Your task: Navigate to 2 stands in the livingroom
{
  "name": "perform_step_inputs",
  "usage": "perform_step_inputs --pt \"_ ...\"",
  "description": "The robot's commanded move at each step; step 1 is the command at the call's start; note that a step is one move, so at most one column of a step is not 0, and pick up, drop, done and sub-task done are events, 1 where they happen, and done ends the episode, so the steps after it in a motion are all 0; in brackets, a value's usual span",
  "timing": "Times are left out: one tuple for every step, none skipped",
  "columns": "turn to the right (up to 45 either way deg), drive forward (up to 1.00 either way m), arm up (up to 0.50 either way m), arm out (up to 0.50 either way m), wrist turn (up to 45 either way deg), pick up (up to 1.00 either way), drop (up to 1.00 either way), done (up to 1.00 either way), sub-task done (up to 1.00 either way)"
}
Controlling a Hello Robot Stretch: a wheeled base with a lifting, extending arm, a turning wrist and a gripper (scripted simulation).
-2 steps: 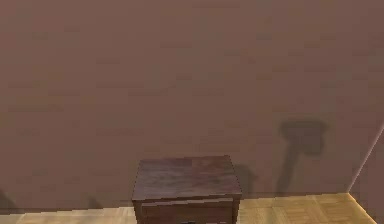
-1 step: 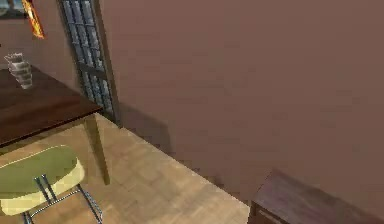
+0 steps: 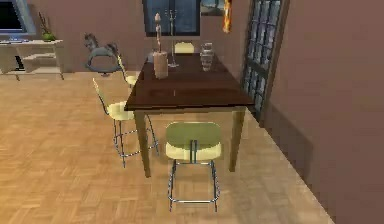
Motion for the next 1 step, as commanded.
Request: perform_step_inputs --pt "-45.0 0.00 0.00 0.00 0.0 0.00 0.00 0.00 0.00"
